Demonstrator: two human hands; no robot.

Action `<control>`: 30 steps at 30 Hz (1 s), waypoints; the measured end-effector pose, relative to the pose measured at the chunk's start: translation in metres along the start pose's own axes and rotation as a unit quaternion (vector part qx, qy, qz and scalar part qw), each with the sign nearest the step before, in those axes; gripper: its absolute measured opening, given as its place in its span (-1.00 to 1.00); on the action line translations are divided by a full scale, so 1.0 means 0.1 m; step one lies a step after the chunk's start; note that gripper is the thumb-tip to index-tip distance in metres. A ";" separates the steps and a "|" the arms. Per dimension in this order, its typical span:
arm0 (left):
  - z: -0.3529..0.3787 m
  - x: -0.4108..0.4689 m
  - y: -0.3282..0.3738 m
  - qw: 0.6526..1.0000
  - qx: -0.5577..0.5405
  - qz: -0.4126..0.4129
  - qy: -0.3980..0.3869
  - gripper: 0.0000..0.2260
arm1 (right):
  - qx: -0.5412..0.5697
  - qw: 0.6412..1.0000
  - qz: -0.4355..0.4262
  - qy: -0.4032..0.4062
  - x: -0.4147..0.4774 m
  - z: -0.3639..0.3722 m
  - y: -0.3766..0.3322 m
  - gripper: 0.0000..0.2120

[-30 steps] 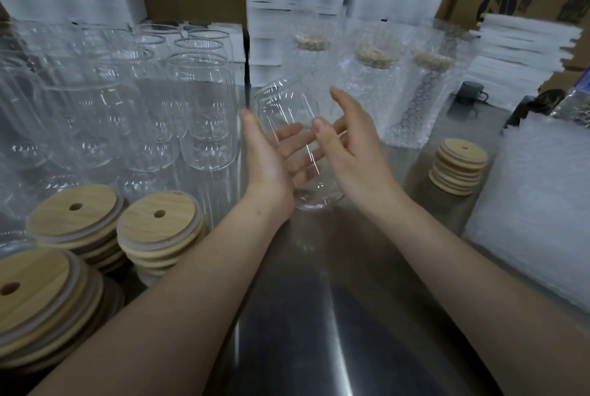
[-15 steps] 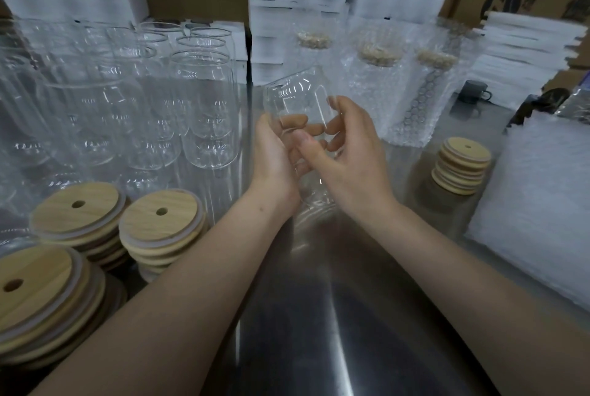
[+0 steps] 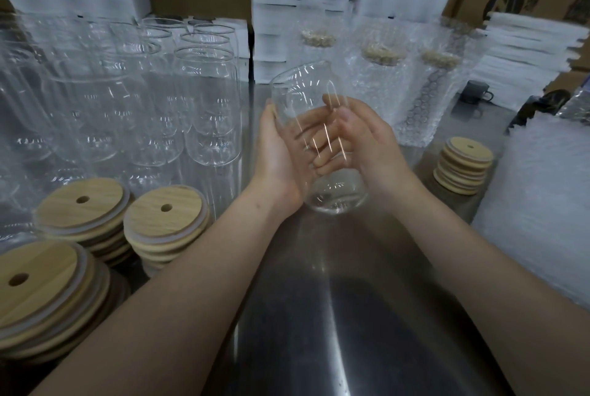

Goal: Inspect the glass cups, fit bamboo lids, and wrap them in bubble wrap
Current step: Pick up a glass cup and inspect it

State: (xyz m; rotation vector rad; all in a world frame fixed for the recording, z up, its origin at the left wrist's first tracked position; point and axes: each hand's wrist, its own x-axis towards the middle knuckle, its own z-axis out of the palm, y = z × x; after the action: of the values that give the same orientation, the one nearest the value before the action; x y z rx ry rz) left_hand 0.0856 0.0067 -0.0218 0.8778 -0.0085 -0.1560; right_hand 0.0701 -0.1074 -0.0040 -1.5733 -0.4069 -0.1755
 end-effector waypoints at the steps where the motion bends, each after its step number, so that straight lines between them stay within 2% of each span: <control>1: 0.01 0.00 0.00 1.000 0.000 -0.003 0.000 -0.30 | 0.005 1.000 0.011 0.002 0.00 -0.01 0.00 -0.70; 5: -0.04 0.03 0.01 0.999 0.030 0.008 0.024 -0.29 | -0.120 0.993 -0.015 0.018 -0.03 0.01 0.04 -0.71; 9: -0.04 0.01 0.02 0.995 0.037 0.026 0.084 -0.36 | -0.271 0.952 -0.088 0.111 -0.06 0.08 0.06 -0.62; 10: -0.02 0.01 0.02 0.994 0.036 0.037 0.092 -0.38 | -0.285 0.947 -0.096 0.114 -0.09 0.12 0.06 -0.55; 13: 0.04 0.01 0.02 0.990 0.013 0.079 0.112 -0.47 | -0.298 0.948 -0.066 0.093 -0.15 0.27 0.10 -0.14; 15: 0.07 -0.01 0.01 0.986 0.020 0.115 0.121 -0.54 | -0.283 0.952 -0.050 0.104 -0.18 0.34 0.13 -0.01; 17: 0.10 -0.05 -0.02 0.985 0.029 0.124 0.115 -0.59 | -0.279 0.949 -0.055 0.134 -0.17 0.33 0.15 -0.04; 21: 0.14 -0.09 -0.04 0.991 0.044 0.090 0.092 -0.59 | -0.268 0.948 -0.074 0.155 -0.13 0.22 0.16 -0.16; 23: 0.13 -0.08 -0.02 0.992 0.048 0.084 0.080 -0.57 | -0.228 0.959 -0.083 0.146 -0.10 0.17 0.13 -0.24; 26: 0.08 -0.07 0.00 0.993 0.057 0.075 0.067 -0.51 | -0.155 0.977 -0.078 0.121 -0.09 0.13 0.07 -0.48; 30: 0.01 -0.03 0.02 0.997 0.045 0.041 0.045 -0.44 | -0.076 0.993 -0.053 0.067 -0.06 0.10 0.02 -0.61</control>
State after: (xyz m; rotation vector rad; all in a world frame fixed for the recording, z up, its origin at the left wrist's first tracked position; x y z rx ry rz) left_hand 0.0824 0.0076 -0.0194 0.9729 0.0314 -0.0389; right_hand 0.0638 -0.0988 -0.0088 -1.6784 -0.3794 -0.4003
